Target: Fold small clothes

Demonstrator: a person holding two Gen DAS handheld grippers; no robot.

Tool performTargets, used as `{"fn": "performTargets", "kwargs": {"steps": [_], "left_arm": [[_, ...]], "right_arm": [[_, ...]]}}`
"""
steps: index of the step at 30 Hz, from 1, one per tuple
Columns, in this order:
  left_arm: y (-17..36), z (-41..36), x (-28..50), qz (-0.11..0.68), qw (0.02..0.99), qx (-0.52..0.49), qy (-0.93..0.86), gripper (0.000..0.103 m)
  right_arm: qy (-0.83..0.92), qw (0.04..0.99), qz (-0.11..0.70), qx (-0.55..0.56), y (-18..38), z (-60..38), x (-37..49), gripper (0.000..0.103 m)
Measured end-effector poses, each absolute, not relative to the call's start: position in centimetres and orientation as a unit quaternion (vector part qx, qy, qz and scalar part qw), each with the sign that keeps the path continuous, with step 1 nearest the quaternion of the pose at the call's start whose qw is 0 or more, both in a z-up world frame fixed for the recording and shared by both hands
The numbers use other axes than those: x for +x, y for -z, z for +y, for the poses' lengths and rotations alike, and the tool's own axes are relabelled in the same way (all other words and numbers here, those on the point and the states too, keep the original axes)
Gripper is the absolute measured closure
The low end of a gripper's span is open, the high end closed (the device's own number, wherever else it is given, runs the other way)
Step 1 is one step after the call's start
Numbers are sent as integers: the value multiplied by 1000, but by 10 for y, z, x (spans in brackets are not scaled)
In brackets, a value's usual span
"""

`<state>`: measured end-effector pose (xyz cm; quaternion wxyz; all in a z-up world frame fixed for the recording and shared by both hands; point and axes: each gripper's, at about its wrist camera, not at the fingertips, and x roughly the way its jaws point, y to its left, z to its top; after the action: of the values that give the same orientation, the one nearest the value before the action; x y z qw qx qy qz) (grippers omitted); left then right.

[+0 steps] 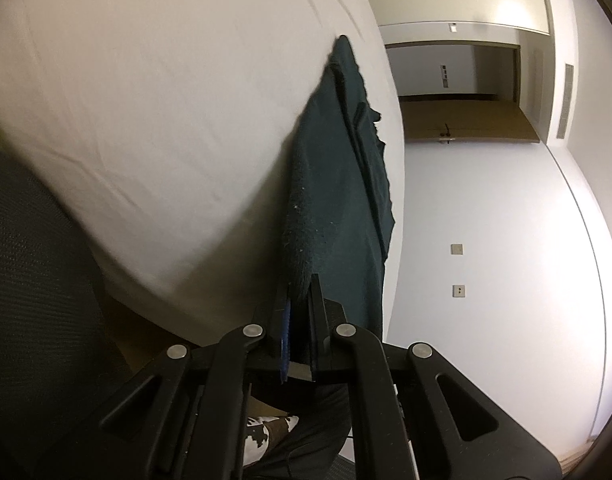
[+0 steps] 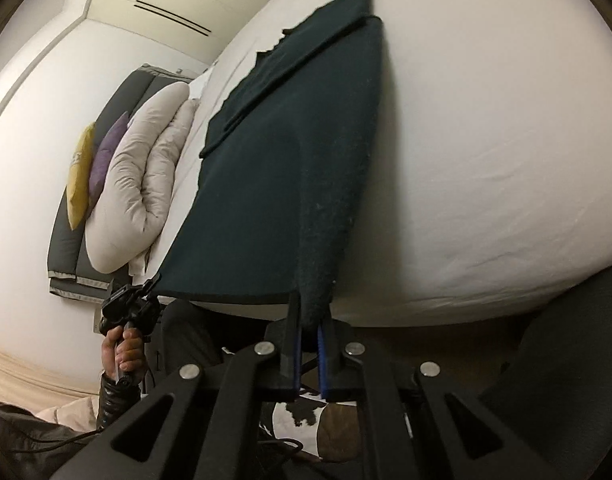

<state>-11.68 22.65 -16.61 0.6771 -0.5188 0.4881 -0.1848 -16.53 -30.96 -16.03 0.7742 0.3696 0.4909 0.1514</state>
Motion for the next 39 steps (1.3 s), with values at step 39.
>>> {"fn": "performTargets", "kwargs": {"steps": [39], "left_arm": [[135, 241, -97, 430, 669, -564, 220, 98]], "right_arm": [[-198, 770, 361, 487, 114, -344, -131, 95]]}}
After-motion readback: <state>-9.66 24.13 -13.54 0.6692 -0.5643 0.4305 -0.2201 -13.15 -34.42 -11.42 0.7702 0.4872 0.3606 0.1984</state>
